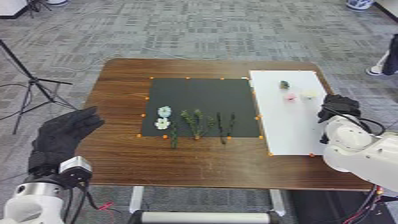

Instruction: Arrange flowers

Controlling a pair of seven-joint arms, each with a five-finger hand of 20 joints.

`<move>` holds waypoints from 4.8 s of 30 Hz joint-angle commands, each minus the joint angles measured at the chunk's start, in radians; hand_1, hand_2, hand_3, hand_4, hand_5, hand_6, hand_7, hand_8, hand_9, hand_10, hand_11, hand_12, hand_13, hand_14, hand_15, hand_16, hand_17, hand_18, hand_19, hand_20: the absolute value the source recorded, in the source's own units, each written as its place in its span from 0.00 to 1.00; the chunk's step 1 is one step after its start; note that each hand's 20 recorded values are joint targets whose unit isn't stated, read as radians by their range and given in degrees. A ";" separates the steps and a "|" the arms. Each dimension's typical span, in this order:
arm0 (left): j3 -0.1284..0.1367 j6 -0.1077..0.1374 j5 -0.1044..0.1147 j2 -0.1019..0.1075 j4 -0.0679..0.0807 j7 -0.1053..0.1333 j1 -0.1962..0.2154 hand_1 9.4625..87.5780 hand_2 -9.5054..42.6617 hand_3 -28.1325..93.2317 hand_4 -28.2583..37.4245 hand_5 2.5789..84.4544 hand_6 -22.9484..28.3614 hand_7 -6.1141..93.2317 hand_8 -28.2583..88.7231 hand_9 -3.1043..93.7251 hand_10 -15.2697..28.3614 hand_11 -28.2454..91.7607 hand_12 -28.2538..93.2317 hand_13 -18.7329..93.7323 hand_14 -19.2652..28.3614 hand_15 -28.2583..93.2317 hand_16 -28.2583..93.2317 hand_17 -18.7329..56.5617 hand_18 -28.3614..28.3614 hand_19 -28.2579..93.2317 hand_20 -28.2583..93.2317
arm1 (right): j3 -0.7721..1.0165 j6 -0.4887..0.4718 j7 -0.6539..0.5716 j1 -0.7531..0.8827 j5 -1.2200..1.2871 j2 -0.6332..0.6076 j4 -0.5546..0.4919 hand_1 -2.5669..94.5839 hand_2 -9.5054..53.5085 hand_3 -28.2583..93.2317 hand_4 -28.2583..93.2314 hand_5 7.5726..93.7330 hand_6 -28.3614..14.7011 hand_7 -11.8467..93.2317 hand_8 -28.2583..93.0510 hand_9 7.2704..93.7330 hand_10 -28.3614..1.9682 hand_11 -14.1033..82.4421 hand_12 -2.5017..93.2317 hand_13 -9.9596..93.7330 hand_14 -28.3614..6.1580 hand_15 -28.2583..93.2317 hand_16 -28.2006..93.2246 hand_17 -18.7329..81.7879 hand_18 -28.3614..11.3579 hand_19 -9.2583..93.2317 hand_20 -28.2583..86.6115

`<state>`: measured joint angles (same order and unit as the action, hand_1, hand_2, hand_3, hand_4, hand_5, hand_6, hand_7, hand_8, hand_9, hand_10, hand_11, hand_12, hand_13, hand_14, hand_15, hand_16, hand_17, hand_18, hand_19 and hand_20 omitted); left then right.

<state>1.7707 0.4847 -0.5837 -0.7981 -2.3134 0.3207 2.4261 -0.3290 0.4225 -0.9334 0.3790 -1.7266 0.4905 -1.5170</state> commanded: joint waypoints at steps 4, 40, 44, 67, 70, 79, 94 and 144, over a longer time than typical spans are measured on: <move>0.013 0.006 -0.075 -0.017 -0.002 -0.059 0.039 0.18 0.17 0.96 0.08 0.66 0.70 0.22 0.15 0.52 0.82 0.55 0.34 0.46 0.90 0.69 0.16 0.18 0.81 0.59 0.34 | -0.097 0.056 0.028 -0.132 -0.041 0.088 -0.050 0.61 0.01 0.85 0.00 0.78 0.69 0.44 0.16 0.95 0.78 0.30 0.41 0.85 0.72 0.72 0.45 0.49 0.23 0.98 0.25; 0.029 -0.001 -0.110 -0.030 -0.003 -0.111 0.025 0.18 0.17 0.95 0.08 0.66 0.70 0.22 0.15 0.51 0.82 0.55 0.34 0.46 0.90 0.69 0.16 0.17 0.81 0.59 0.34 | -0.050 0.134 0.164 -0.194 0.051 0.417 -0.166 0.61 0.01 0.86 0.00 0.79 0.68 0.43 0.17 0.96 0.77 0.29 0.42 0.85 0.72 0.71 0.46 0.49 0.21 0.98 0.25; 0.029 -0.009 -0.114 -0.027 0.002 -0.119 0.012 0.18 0.17 0.95 0.08 0.66 0.70 0.22 0.15 0.51 0.82 0.55 0.34 0.46 0.90 0.69 0.16 0.17 0.81 0.59 0.34 | -0.040 0.133 0.155 -0.180 0.051 0.475 -0.140 0.61 0.01 0.86 0.00 0.79 0.68 0.43 0.17 0.96 0.77 0.29 0.42 0.85 0.72 0.71 0.46 0.49 0.21 0.98 0.25; 0.010 -0.069 -0.149 -0.044 0.031 -0.164 -0.069 0.18 0.17 0.96 0.08 0.66 0.70 0.22 0.15 0.51 0.82 0.55 0.34 0.46 0.90 0.69 0.16 0.17 0.81 0.59 0.34 | 0.046 0.131 0.131 -0.074 0.103 0.672 -0.015 0.61 0.01 0.86 0.00 0.80 0.69 0.43 0.17 0.95 0.77 0.29 0.42 0.85 0.71 0.71 0.46 0.49 0.22 0.98 0.25; 0.017 -0.071 -0.152 -0.055 0.030 -0.172 -0.063 0.18 0.17 0.96 0.08 0.66 0.70 0.22 0.15 0.52 0.82 0.55 0.34 0.46 0.90 0.69 0.16 0.17 0.81 0.59 0.34 | 0.062 0.116 0.130 -0.052 0.103 0.675 -0.013 0.61 0.01 0.86 0.00 0.79 0.69 0.43 0.17 0.96 0.77 0.29 0.42 0.85 0.71 0.71 0.46 0.49 0.21 0.98 0.25; 0.011 -0.079 -0.147 -0.048 0.036 -0.160 -0.078 0.18 0.17 0.96 0.08 0.66 0.70 0.22 0.15 0.51 0.82 0.55 0.34 0.46 0.90 0.69 0.16 0.17 0.81 0.59 0.34 | 0.045 0.181 0.106 -0.050 0.092 0.717 0.028 0.60 0.01 0.86 0.00 0.79 0.69 0.43 0.17 0.96 0.75 0.29 0.42 0.85 0.70 0.71 0.46 0.48 0.21 0.98 0.25; 0.018 -0.083 -0.148 -0.058 0.038 -0.157 -0.068 0.18 0.17 0.96 0.08 0.66 0.70 0.22 0.15 0.52 0.82 0.55 0.34 0.46 0.90 0.69 0.16 0.17 0.81 0.59 0.34 | 0.095 0.127 0.112 -0.011 0.131 0.708 0.064 0.55 0.00 0.84 0.00 0.71 0.66 0.42 0.15 0.89 0.70 0.28 0.39 0.80 0.67 0.72 0.44 0.45 0.20 0.97 0.25; 0.057 0.025 -0.090 -0.024 -0.024 -0.070 0.078 0.19 0.16 0.95 0.10 0.66 0.71 0.22 0.15 0.52 0.82 0.55 0.34 0.46 0.90 0.70 0.16 0.17 0.81 0.59 0.34 | 0.039 0.034 0.139 -0.256 0.078 0.484 -0.156 0.43 0.02 0.90 0.01 0.62 0.62 0.34 0.09 0.76 0.47 0.48 0.21 0.74 0.48 0.78 0.37 0.39 0.11 0.95 0.28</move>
<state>1.8213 0.4754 -0.6953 -0.8419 -2.3162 0.2204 2.4787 -0.3054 0.4994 -0.8177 0.2217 -1.6409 1.0793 -1.6529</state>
